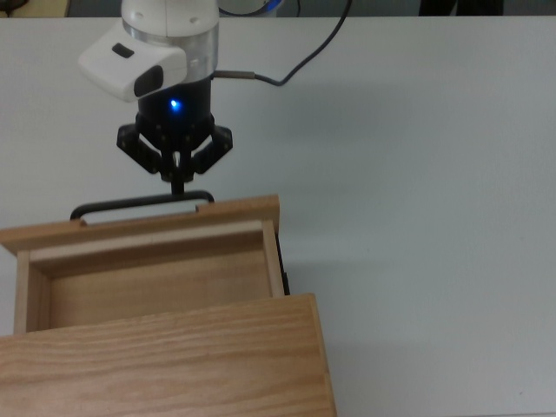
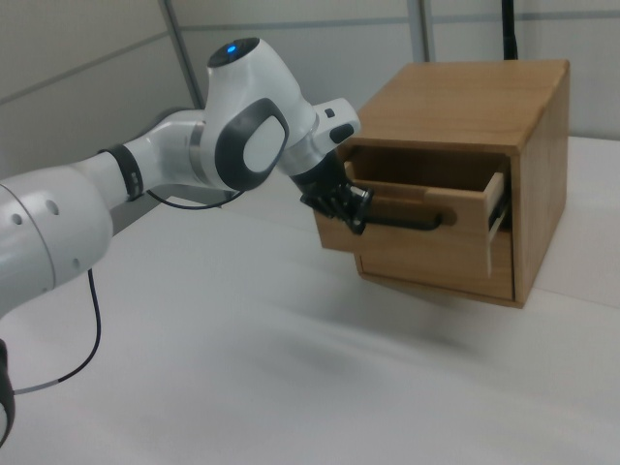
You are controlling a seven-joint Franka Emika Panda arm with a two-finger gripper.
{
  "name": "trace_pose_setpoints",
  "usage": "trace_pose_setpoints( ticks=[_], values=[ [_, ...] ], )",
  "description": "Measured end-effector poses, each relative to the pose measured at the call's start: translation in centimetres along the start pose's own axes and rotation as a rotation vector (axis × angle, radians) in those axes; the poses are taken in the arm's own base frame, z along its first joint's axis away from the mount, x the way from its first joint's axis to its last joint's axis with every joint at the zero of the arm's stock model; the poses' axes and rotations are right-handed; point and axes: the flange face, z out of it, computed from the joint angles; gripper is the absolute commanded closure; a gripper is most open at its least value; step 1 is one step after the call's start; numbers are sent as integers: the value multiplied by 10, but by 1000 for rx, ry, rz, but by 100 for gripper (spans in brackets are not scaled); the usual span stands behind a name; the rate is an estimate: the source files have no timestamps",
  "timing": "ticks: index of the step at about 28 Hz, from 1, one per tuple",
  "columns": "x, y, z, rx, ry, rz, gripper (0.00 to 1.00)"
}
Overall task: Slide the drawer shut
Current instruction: 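Push the drawer front with the gripper into the cabinet, then press the drawer front until flush with the cabinet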
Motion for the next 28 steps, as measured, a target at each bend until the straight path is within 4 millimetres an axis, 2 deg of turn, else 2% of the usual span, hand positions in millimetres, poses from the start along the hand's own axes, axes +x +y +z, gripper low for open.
trace_pose_setpoints(
  ticks=[7,12,17,28],
  values=[
    [25,0,14,-7,260,0,100],
    [34,0,24,-13,430,1,100],
    [36,-1,40,-14,532,3,100],
    [35,-3,61,-13,665,6,100]
  ],
)
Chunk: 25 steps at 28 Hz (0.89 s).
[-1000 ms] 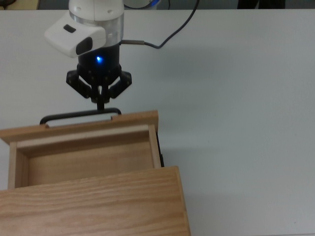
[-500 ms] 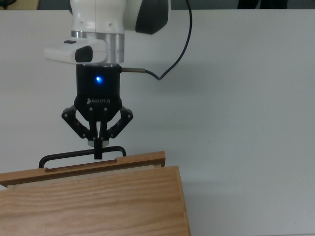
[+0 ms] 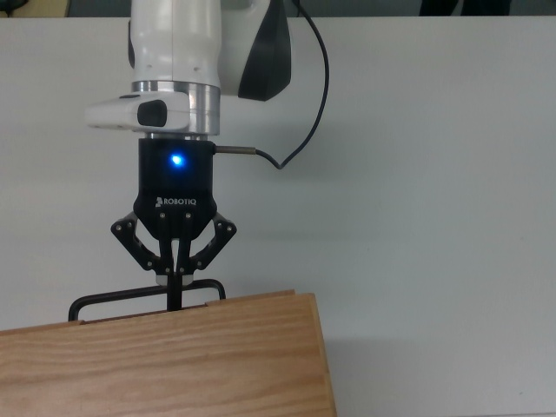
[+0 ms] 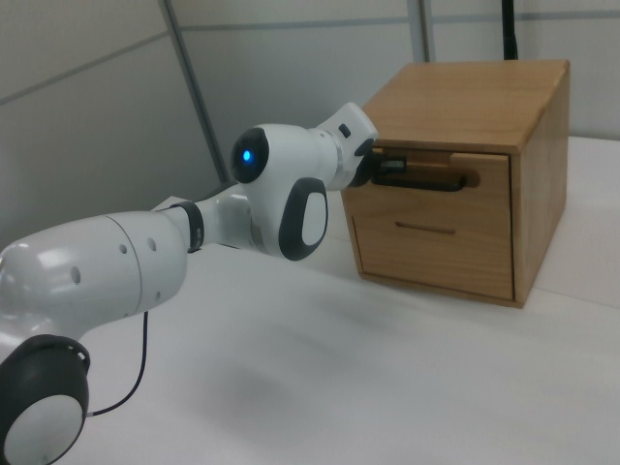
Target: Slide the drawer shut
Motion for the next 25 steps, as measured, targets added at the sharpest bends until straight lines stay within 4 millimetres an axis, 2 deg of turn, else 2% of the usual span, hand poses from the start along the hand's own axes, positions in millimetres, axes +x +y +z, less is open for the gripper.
trace_pose_setpoints(
  ticks=[6,17,22,25],
  values=[
    [-7,-1,5,-1,57,2,100],
    [-6,-1,5,-2,61,2,100],
    [1,1,1,-3,36,1,100],
    [13,3,-8,-4,-11,8,100]
  ],
)
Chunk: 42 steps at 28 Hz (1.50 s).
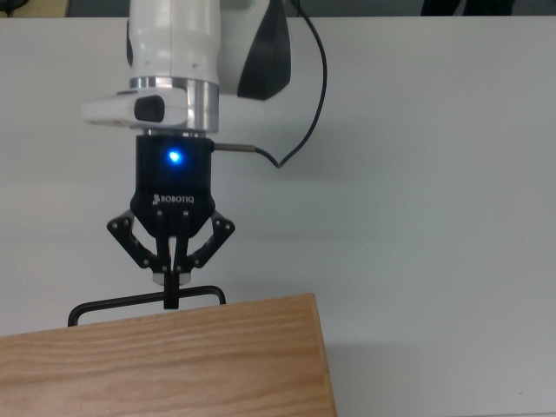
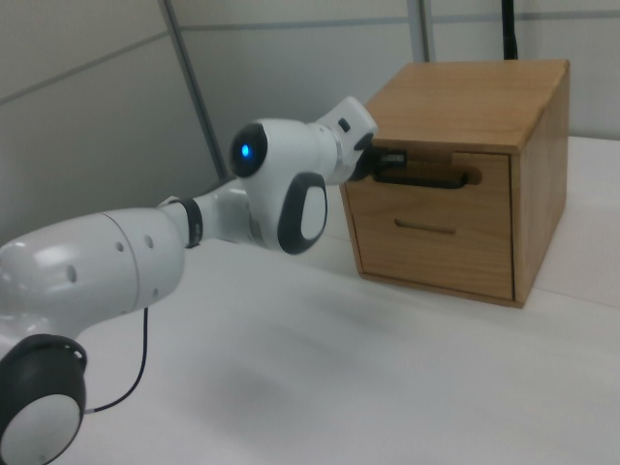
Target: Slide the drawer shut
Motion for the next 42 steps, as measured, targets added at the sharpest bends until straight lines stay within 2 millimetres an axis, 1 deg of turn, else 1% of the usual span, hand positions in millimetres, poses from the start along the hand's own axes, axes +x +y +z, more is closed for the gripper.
trace_pose_setpoints(
  ticks=[2,4,7,8,12,13,15,19,21,22,25,28,30,31,32,33,34,42],
  values=[
    [10,2,-10,-2,-28,12,100],
    [23,5,-24,-5,-60,32,100],
    [35,8,-42,-8,-117,50,100],
    [40,9,-51,-9,-146,57,100],
    [51,12,-76,-5,-245,85,100],
    [54,13,-87,-2,-290,95,100],
    [57,13,-101,3,-350,106,100],
    [59,12,-140,16,-517,121,100],
    [57,11,-158,20,-604,122,100],
    [54,10,-171,22,-670,122,100],
    [44,9,-191,26,-799,121,100],
    [32,7,-201,30,-907,119,100],
    [28,7,-201,32,-930,119,94],
    [27,6,-200,32,-934,119,83],
    [26,7,-199,32,-938,120,67],
    [25,7,-198,32,-939,120,15],
    [25,7,-197,31,-941,121,0],
    [24,8,-196,13,-945,155,0]
  ],
)
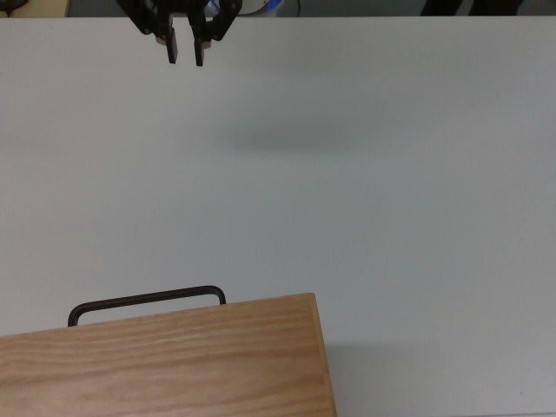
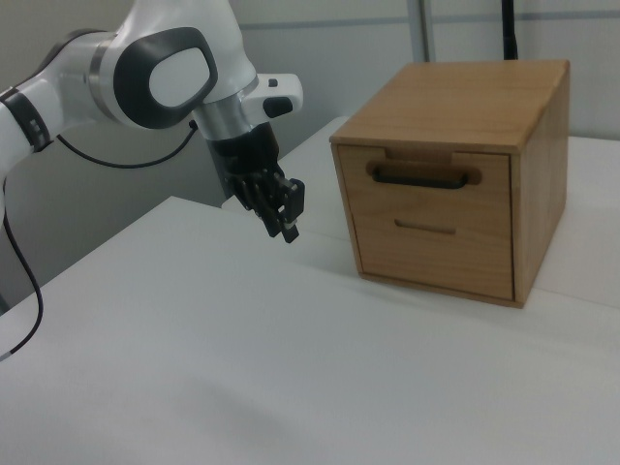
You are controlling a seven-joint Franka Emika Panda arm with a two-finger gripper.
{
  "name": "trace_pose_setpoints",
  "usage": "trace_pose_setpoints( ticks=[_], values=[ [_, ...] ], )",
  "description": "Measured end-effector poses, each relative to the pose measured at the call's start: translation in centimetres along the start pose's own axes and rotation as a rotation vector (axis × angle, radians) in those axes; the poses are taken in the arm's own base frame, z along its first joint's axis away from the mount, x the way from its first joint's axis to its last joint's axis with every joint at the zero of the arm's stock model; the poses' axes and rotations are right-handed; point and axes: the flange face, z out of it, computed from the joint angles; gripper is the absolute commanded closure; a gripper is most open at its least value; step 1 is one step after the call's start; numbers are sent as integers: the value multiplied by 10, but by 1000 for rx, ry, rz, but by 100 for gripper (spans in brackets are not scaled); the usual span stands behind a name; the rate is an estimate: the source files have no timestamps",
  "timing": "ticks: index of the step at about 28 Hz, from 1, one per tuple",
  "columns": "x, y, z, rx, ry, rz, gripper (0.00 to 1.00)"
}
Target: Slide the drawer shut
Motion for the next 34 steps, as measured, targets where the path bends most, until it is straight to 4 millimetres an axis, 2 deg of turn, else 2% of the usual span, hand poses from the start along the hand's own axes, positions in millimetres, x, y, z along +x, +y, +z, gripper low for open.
trace_pose_setpoints(
  ticks=[25,34],
  values=[
    [-2,6,-3,-4,3,7,0],
    [-12,7,4,-8,-90,7,0]
  ],
)
